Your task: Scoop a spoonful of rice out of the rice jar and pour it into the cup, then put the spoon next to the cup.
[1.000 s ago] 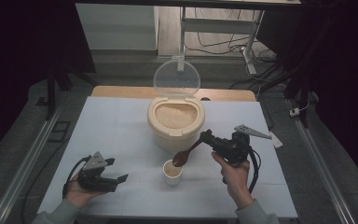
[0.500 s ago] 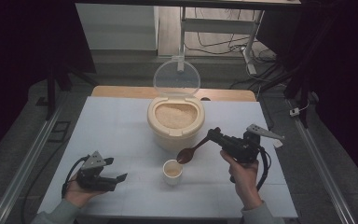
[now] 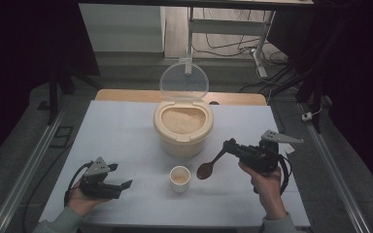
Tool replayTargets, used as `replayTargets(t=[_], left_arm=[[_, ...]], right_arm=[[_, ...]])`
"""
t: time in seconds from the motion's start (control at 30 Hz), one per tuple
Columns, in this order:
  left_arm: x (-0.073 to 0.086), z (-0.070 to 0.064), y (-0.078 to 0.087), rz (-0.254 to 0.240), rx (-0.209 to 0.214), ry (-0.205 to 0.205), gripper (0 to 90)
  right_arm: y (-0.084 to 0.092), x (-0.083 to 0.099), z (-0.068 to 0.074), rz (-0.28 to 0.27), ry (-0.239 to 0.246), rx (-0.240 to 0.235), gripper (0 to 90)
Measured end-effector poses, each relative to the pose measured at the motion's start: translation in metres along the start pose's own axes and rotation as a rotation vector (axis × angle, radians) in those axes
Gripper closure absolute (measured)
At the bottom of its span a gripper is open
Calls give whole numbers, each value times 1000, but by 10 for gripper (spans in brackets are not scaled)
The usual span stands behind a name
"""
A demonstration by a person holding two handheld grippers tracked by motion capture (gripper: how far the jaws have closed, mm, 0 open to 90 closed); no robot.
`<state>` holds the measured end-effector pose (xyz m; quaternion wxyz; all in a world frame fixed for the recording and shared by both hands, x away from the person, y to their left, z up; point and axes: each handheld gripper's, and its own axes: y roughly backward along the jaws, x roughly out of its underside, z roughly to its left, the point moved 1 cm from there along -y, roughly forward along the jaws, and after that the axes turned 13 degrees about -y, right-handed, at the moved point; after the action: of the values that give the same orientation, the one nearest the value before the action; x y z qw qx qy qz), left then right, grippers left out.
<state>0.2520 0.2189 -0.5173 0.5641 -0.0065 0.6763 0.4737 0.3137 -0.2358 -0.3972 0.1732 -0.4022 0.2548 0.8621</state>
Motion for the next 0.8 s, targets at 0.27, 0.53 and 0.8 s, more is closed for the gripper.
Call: replayTargets(t=[0.27, 0.53, 0.8], left_arm=[[1, -1, 0, 4, 3, -2, 166], [0, 0, -1, 3, 2, 0, 166], [0, -1, 0, 3, 4, -4, 167]], right_arm=[[-3, 0, 6, 77, 42, -7, 835], [-18, 8, 3, 195, 40, -2, 835], [-33, 15, 1, 290, 33, -13, 835]])
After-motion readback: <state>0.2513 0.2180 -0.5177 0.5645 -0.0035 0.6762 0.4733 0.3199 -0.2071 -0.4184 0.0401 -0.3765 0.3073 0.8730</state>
